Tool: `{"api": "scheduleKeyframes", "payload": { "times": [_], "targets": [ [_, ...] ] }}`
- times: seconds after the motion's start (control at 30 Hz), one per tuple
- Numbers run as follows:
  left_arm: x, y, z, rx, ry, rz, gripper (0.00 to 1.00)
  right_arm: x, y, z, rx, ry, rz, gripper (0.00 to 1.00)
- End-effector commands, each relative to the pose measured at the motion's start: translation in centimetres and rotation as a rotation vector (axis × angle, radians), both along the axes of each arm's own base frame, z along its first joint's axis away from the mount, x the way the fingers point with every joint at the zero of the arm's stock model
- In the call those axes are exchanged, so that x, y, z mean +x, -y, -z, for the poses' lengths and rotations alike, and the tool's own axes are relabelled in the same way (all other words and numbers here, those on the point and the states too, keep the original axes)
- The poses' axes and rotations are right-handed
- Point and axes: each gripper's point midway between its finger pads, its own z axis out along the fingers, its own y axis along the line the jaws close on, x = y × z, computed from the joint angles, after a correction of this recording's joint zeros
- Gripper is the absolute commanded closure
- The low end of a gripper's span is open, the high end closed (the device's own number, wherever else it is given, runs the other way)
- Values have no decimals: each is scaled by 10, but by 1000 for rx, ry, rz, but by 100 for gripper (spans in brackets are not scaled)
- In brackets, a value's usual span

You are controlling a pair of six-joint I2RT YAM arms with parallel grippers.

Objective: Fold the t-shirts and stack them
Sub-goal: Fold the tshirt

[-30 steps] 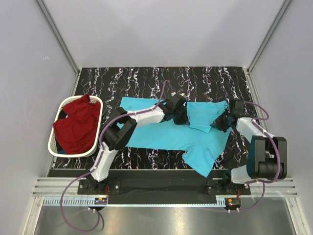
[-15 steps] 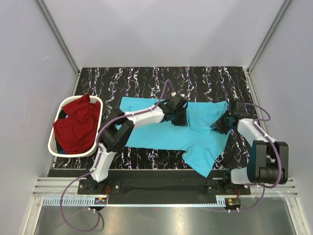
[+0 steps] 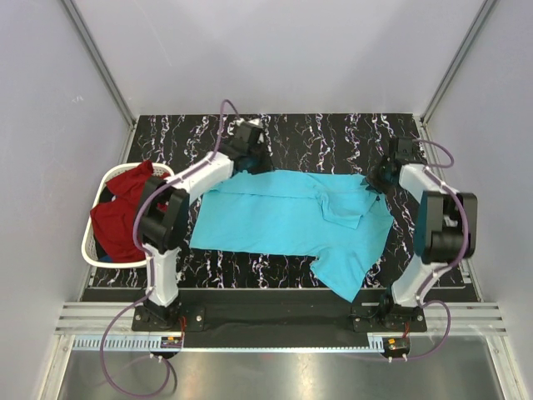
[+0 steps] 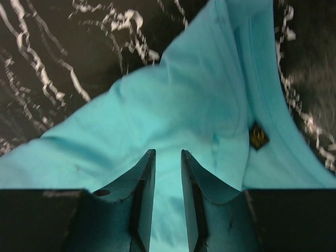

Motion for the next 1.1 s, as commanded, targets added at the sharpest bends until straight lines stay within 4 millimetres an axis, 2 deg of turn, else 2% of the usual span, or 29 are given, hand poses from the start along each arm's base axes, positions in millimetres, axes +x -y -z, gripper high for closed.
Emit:
{"api": "scheduleKeyframes", "payload": {
  "times": [0.0, 0.07, 0.1, 0.17, 0.2, 0.27, 0.3, 0.33, 0.4, 0.43, 0.5, 0.53, 0.57, 0.6, 0.63, 0.67, 0.7, 0.73, 0.77, 0.8, 0.83, 0.87, 0.9, 0.93, 0.97, 1.0, 1.03, 1.07],
  "targets": [
    [21, -33, 21, 49, -13, -33, 70, 30, 22, 5, -135, 22, -20, 67],
    [28, -42, 35, 63, -35, -45, 70, 42, 31, 18, -161, 0, -21, 67],
    [34, -50, 38, 66, -40, -60, 70, 41, 34, 33, -162, -40, -23, 67],
    [37, -57, 56, 88, -79, -70, 70, 49, 49, 37, -183, -51, 6, 67],
    [40, -61, 61, 88, -90, -79, 71, 48, 53, 49, -186, -83, 13, 67],
    [41, -61, 76, 84, -121, -80, 71, 56, 66, 50, -198, -82, 36, 67],
    [45, -61, 75, 79, -119, -80, 71, 55, 68, 62, -201, -117, 34, 67],
    [47, -60, 82, 82, -129, -79, 71, 66, 74, 55, -203, -101, 38, 67],
    [57, -60, 80, 75, -115, -80, 71, 67, 82, 65, -216, -140, 38, 67],
    [59, -61, 86, 77, -122, -84, 71, 79, 85, 57, -221, -119, 40, 67],
    [72, -62, 78, 64, -98, -94, 71, 83, 90, 64, -217, -143, 37, 67],
    [75, -62, 83, 63, -104, -96, 71, 97, 93, 54, -224, -107, 34, 67],
    [80, -61, 81, 58, -96, -95, 71, 103, 93, 53, -221, -96, 15, 67],
    [90, -58, 70, 50, -62, -93, 71, 108, 91, 56, -215, -92, 0, 67],
    [100, -56, 63, 56, -25, -77, 71, 120, 92, 51, -219, -63, -19, 67],
    [105, -54, 58, 58, -4, -66, 71, 127, 88, 42, -205, -32, -43, 67],
    [110, -53, 52, 58, 17, -52, 71, 132, 87, 43, -203, -24, -55, 66],
    [113, -51, 45, 58, 44, -18, 71, 143, 89, 30, -217, 13, -69, 66],
    [117, -50, 36, 50, 66, -2, 71, 145, 90, 26, -223, 23, -75, 66],
    [122, -52, 22, 41, 96, 6, 71, 149, 91, 13, -232, 46, -77, 66],
    [124, -55, -2, 42, 142, 12, 71, 152, 91, 2, -238, 66, -78, 66],
    [124, -61, -12, 49, 159, 4, 71, 148, 93, -5, -242, 60, -65, 64],
    [120, -66, -42, 44, 210, -3, 71, 147, 93, -29, -245, 91, -43, 63],
    [116, -70, -54, 50, 225, -13, 69, 141, 92, -36, -225, 87, -8, 62],
    [105, -76, -53, 55, 208, -12, 69, 133, 90, -43, -215, 76, 10, 58],
    [94, -78, -82, 41, 247, -3, 69, 125, 89, -65, -211, 96, 35, 57],
    [83, -78, -87, 37, 243, 19, 69, 113, 85, -65, -173, 67, 74, 55],
    [64, -82, -73, 54, 193, 33, 69, 97, 87, -66, -179, 22, 106, 54]
  ]
}}
